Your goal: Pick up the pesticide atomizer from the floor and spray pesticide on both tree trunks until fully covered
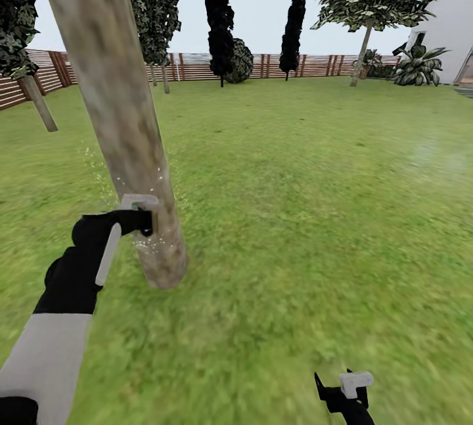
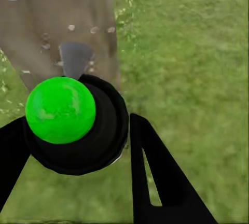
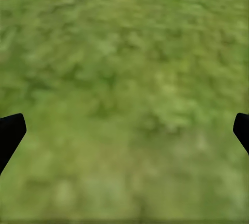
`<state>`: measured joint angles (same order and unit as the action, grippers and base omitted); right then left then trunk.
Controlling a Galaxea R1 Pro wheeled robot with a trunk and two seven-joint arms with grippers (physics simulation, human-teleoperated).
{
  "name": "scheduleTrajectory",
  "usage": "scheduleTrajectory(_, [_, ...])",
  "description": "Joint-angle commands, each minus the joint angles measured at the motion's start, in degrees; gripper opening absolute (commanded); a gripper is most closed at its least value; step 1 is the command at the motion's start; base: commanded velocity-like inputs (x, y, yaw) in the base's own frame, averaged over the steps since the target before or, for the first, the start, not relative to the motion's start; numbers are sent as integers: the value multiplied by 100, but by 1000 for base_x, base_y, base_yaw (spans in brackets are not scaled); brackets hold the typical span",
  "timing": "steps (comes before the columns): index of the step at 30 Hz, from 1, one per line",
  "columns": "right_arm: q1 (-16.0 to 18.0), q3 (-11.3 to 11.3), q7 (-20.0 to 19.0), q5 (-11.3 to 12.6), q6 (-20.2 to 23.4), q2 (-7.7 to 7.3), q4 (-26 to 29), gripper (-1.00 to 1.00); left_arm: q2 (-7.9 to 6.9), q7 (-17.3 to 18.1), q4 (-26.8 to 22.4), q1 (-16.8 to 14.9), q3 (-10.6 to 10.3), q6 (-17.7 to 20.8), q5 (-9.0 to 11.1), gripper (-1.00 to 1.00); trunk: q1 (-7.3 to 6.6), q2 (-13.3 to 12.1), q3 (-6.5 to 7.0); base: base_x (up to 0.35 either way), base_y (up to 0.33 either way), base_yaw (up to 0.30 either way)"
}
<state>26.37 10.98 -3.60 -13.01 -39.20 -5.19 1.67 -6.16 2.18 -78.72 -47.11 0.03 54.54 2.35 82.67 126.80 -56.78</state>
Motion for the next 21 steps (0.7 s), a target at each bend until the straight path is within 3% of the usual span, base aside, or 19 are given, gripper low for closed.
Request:
scheduleTrajectory(1, [0, 0, 0, 0, 0, 0, 0, 100, -24, 10, -8, -3, 343, 15, 63, -100, 0, 0, 0, 0, 0, 0])
scheduleTrajectory(2, [0, 0, 0, 0, 0, 0, 0, 100, -186, 19, -5, -16, 678, 25, 72, -100, 0, 0, 0, 0, 0, 0])
scheduleTrajectory(4, [0, 0, 0, 0, 0, 0, 0, 100, -530, 101, -4, -25, 834, 30, 83, -100, 0, 0, 0, 0, 0, 0])
scheduleTrajectory(6, [0, 0, 0, 0, 0, 0, 0, 100, -529, 169, -16, -54, 758, 199, 81, -100, 0, 0, 0, 0, 0, 0])
scheduleTrajectory(8, [0, 0, 0, 0, 0, 0, 0, 100, -463, 172, -20, -93, 323, 293, 81, -100, 0, 0, 0, 0, 0, 0])
scheduleTrajectory(9, [0, 0, 0, 0, 0, 0, 0, 100, -250, 166, -21, -104, 50, 307, 78, -100, 0, 0, 0, 0, 0, 0])
scheduleTrajectory(10, [0, 0, 0, 0, 0, 0, 0, 100, -113, 166, -21, -105, -28, 311, 80, -100, 0, 0, 0, 0, 0, 0])
scheduleTrajectory(13, [0, 0, 0, -3, 0, 4, -2, 100, -195, 168, -21, -112, 72, 312, 63, -100, 0, 0, 0, 0, 0, 0])
scheduleTrajectory(15, [0, 0, 0, -6, 0, 8, -4, 100, -405, 176, -15, -114, 467, 317, 70, -100, 0, 0, 0, 0, 0, 0])
scheduleTrajectory(16, [0, 0, 0, -7, 0, 8, -3, 100, -477, 177, 5, -87, 540, 313, 76, -100, 0, 0, 0, 0, 0, 0])
scheduleTrajectory(21, [0, 0, 0, -9, 0, 9, -9, 100, -491, 189, 106, 48, 535, 232, 70, -100, 0, 0, 0, 0, 0, 0])
